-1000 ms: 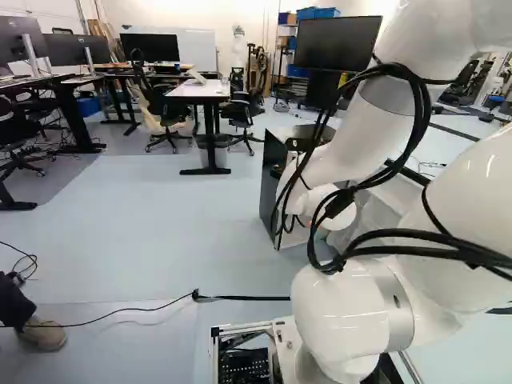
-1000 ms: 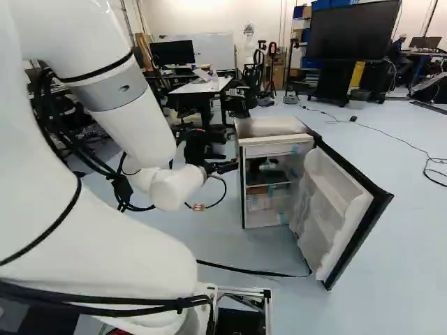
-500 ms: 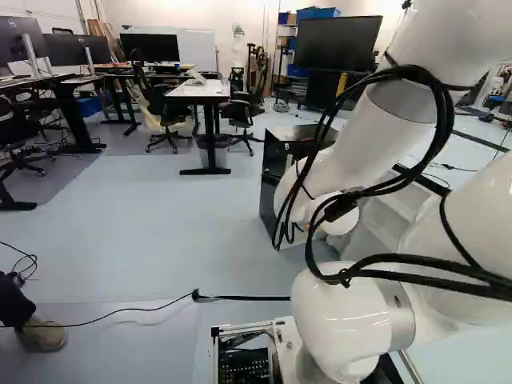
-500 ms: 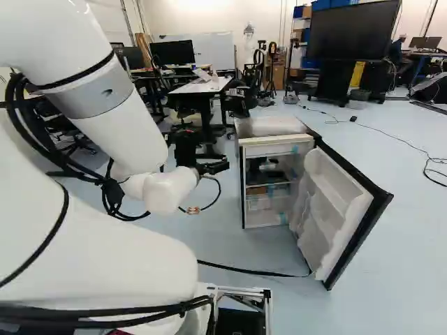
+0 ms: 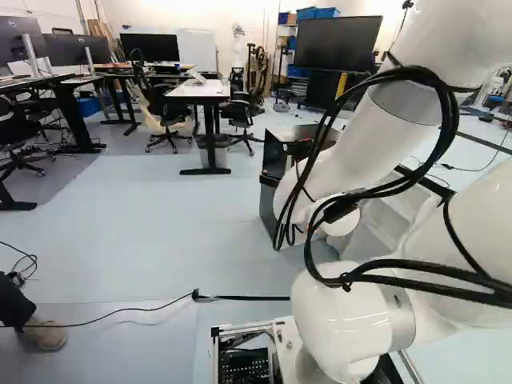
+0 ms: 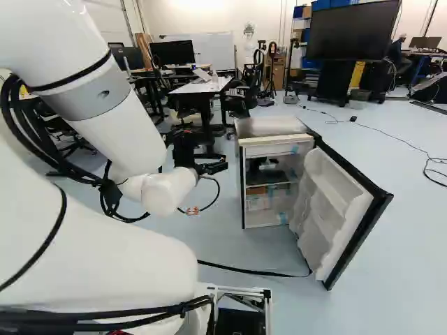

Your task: Open the fridge door

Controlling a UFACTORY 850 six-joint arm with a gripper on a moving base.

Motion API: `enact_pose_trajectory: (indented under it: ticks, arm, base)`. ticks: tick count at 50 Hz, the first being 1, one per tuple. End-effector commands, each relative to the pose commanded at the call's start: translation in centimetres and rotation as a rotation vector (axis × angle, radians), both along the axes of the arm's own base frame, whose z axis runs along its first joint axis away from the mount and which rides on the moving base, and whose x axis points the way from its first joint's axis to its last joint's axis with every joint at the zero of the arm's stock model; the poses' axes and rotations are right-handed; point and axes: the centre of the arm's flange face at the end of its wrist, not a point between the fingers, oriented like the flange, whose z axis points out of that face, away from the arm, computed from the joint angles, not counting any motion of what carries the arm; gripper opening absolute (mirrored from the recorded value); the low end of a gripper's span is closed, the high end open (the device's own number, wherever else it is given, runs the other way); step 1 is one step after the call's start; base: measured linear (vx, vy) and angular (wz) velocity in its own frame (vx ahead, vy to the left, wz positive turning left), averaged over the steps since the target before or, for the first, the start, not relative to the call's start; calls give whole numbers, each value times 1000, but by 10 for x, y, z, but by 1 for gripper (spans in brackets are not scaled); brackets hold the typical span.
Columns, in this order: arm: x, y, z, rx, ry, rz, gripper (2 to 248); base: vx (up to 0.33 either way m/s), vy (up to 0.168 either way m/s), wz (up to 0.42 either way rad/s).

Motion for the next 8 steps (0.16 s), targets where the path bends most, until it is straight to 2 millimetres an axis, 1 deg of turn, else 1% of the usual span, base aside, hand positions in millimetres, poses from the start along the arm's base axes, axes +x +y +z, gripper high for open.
enact_pose_trajectory:
  ticks: [8]
  arm:
    - [0, 0, 0, 0, 0, 0, 247]
  base:
    - [0, 0, 0]
